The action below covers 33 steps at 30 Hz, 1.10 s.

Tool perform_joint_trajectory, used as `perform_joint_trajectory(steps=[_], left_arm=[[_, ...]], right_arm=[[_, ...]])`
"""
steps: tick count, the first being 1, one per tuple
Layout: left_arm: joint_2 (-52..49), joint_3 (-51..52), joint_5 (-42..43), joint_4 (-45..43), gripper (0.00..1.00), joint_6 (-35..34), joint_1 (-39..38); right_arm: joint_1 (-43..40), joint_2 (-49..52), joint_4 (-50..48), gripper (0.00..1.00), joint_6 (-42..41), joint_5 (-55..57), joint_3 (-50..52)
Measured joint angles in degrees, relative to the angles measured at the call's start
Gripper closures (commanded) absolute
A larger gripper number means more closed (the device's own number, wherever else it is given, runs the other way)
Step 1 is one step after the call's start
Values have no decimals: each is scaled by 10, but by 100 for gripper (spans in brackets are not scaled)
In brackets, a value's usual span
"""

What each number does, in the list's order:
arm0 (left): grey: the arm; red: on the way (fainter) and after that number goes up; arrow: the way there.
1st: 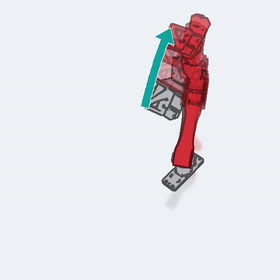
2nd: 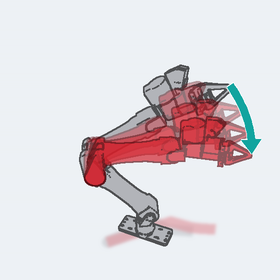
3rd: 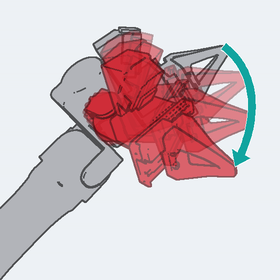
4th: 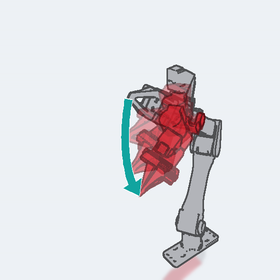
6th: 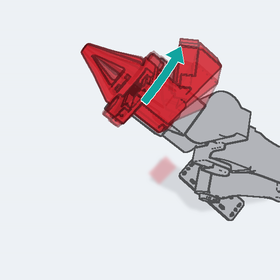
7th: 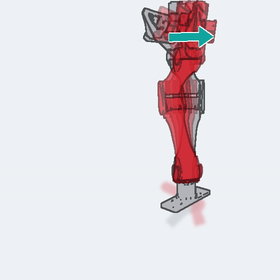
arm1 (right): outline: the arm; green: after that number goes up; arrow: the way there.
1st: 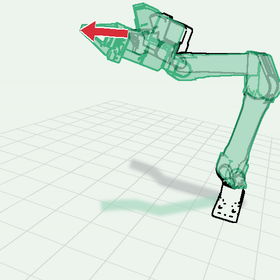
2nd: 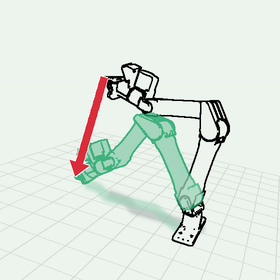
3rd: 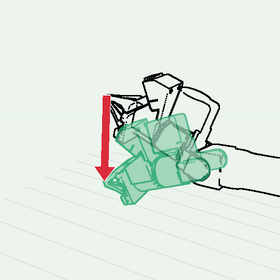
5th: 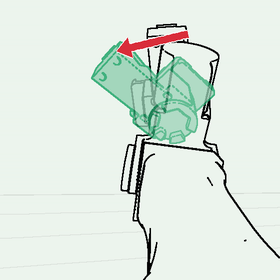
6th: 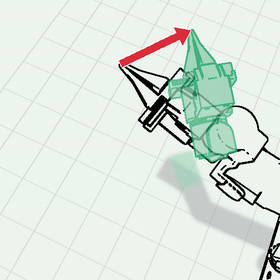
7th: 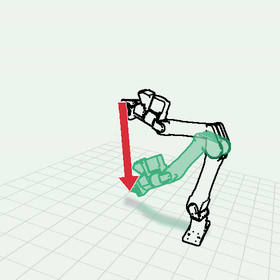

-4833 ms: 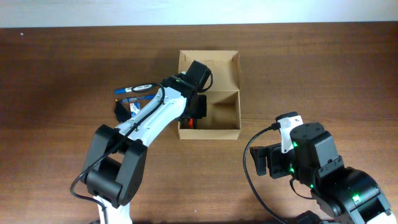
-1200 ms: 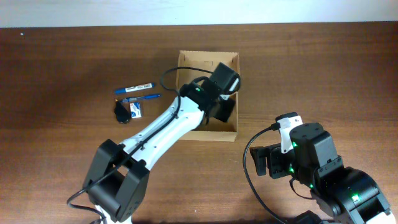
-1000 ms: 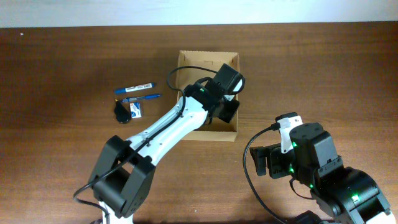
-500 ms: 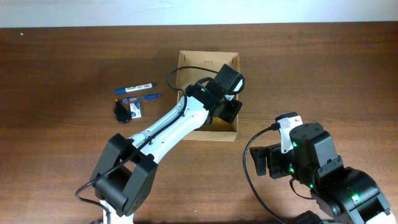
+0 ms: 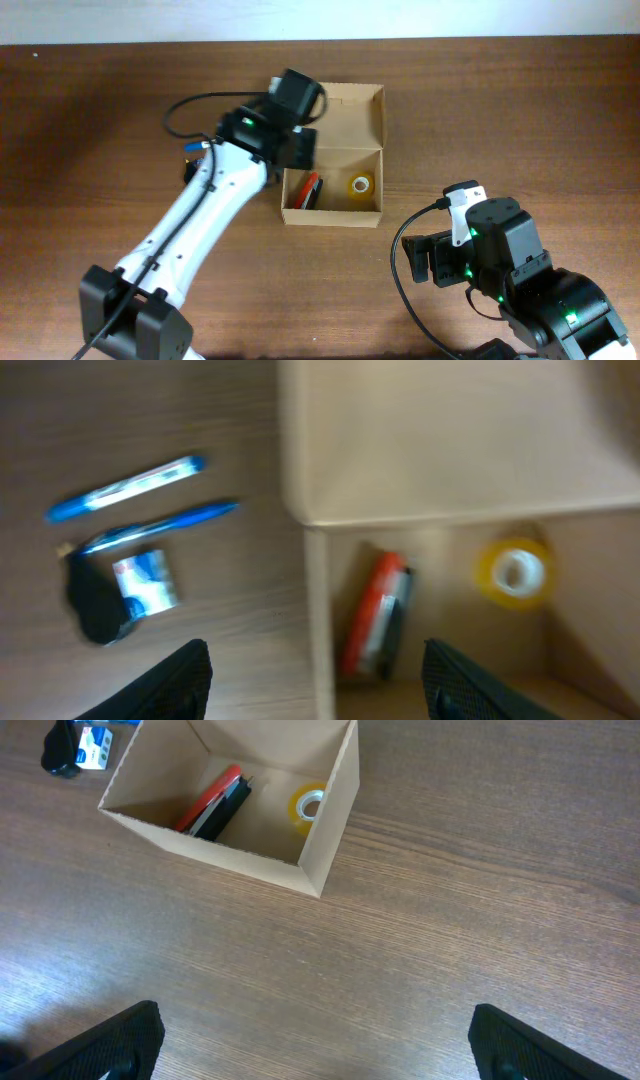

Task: Pack container
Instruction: 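Place the yellow tape roll in the box's right side, then grasp the black tape dispenser with the left gripper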

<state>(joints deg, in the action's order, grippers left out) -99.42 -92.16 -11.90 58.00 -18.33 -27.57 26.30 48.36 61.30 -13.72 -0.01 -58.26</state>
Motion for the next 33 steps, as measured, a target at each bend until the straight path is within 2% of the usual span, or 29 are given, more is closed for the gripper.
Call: perform_joint_trajectory(steps=[5, 12, 16, 21, 22, 24, 33], left_arm=[[0, 9, -10, 7, 33, -48, 85], [1, 143, -20, -52, 33, -163, 182], [-26, 195, -37, -109, 33, -181, 215], [-95, 201, -47, -145, 33, -188, 251], [-101, 201, -48, -152, 33, -188, 254], [-116, 201, -50, -170, 41, -190, 259], [-141, 201, -51, -193, 42, -190, 263]], right_arm=[[0, 0, 0, 1, 0, 0, 0], [0, 0, 0, 1, 0, 0, 0], [0, 0, 0, 1, 0, 0, 0], [0, 0, 0, 1, 0, 0, 0], [0, 0, 0, 1, 0, 0, 0], [0, 0, 0, 1, 0, 0, 0], [0, 0, 0, 1, 0, 0, 0]])
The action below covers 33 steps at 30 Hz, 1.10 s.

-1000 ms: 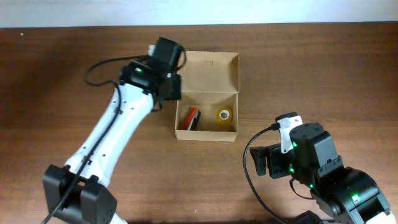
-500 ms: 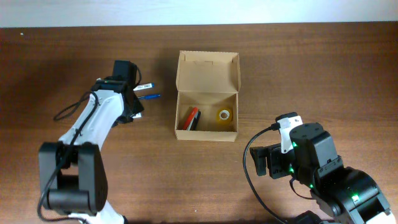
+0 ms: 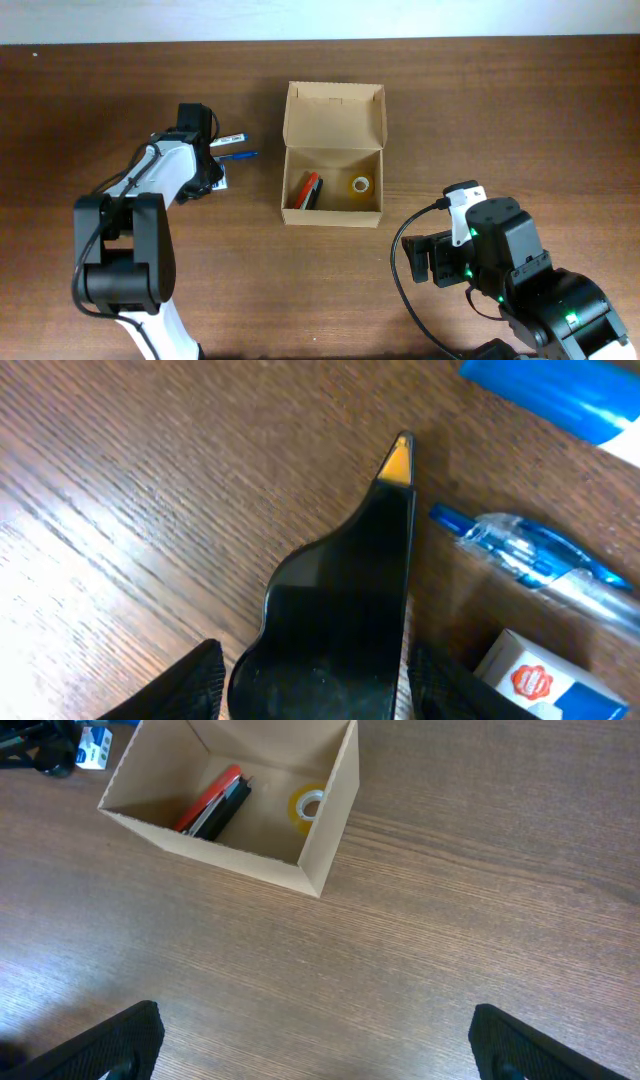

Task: Pack container
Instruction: 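Grasp the black tape dispenser with the left gripper, then lower the black tape dispenser into the box beside the stapler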

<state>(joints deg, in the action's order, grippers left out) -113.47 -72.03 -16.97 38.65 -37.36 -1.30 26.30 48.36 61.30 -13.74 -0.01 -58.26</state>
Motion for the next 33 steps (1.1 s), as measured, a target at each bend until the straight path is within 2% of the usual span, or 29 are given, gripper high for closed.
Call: perform_joint_trajectory(steps=[2, 6, 12, 18, 22, 28, 33], left_arm=[[-1, 0, 0, -4, 43, 0, 0], [-3, 0, 4, -10, 56, -2, 0], [-3, -1, 7, -10, 59, -2, 0], [2, -1, 28, -8, 67, 3, 1], [68, 1, 48, 16, 67, 3, -12], [236, 1, 52, 36, 66, 10, -105], [258, -10, 56, -3, 66, 40, -236]], right_arm=[[0, 0, 0, 1, 0, 0, 0], [0, 0, 0, 1, 0, 0, 0], [0, 0, 0, 1, 1, 0, 0], [0, 0, 0, 1, 0, 0, 0], [0, 0, 0, 1, 0, 0, 0], [0, 0, 0, 1, 0, 0, 0], [0, 0, 0, 1, 0, 0, 0]])
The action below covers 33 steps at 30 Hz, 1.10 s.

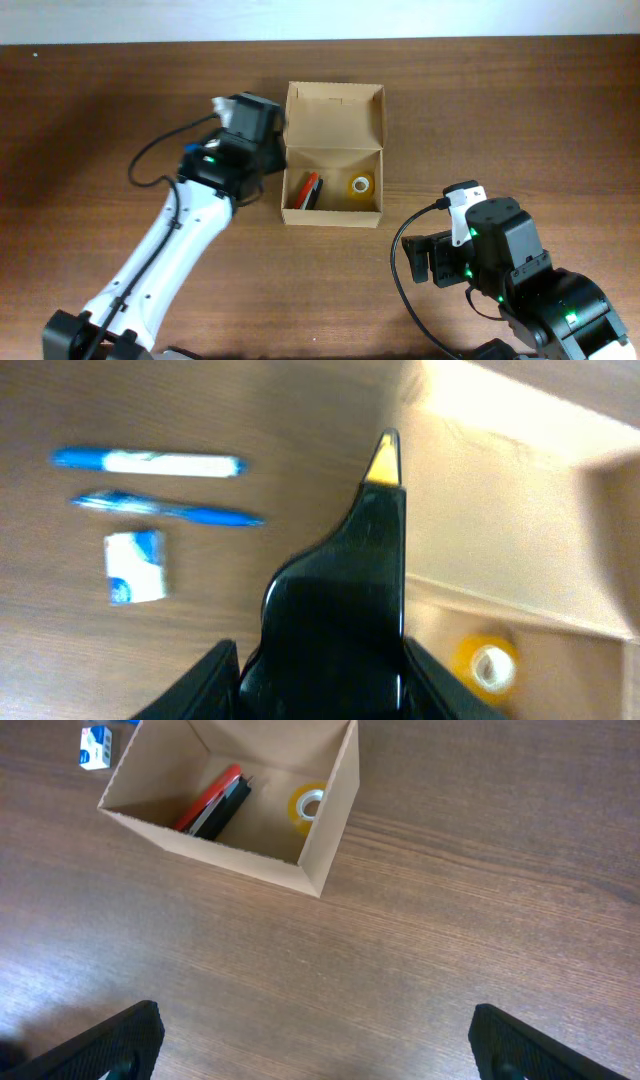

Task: Pack container
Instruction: 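Lower the black tape dispenser into the box beside the stapler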

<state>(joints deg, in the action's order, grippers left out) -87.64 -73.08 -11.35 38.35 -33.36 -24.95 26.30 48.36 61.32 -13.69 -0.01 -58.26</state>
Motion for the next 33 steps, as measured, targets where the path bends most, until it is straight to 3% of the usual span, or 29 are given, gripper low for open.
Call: perform_joint_trajectory(steps=[7, 12, 22, 33], left_arm=[[-72, -11, 29, -56, 66, 99, -115], [-116, -13, 82, -46, 66, 124, -127], [-169, -16, 94, -20, 66, 87, -127], [-169, -16, 36, -5, 66, 65, -127]], right_arm=[[0, 0, 0, 1, 0, 0, 0], [0, 0, 0, 1, 0, 0, 0], [0, 0, 0, 1, 0, 0, 0], [0, 0, 0, 1, 0, 0, 0]])
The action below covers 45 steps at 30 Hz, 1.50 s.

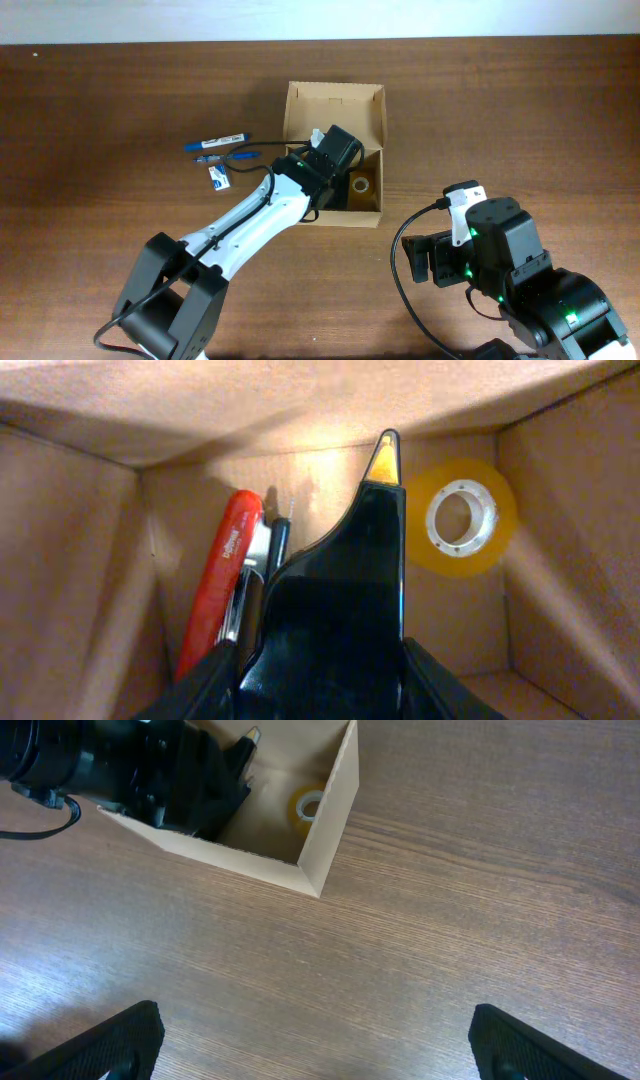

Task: Pack container
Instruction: 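Lower the black tape dispenser into the box beside the stapler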

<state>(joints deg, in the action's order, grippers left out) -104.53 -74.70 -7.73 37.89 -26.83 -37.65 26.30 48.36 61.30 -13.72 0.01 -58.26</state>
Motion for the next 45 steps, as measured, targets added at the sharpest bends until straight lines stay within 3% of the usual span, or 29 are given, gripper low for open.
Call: perform_joint_trajectory(steps=[12, 28, 45], left_arm=[[-13, -2, 16, -26, 66, -5, -17], [-57, -2, 24, -22, 66, -88, 12], [-70, -2, 44, -31, 66, -70, -2]], right_arm=[[0, 0, 0, 1, 0, 0, 0], [0, 0, 0, 0, 0, 0, 0], [0, 0, 0, 1, 0, 0, 0]])
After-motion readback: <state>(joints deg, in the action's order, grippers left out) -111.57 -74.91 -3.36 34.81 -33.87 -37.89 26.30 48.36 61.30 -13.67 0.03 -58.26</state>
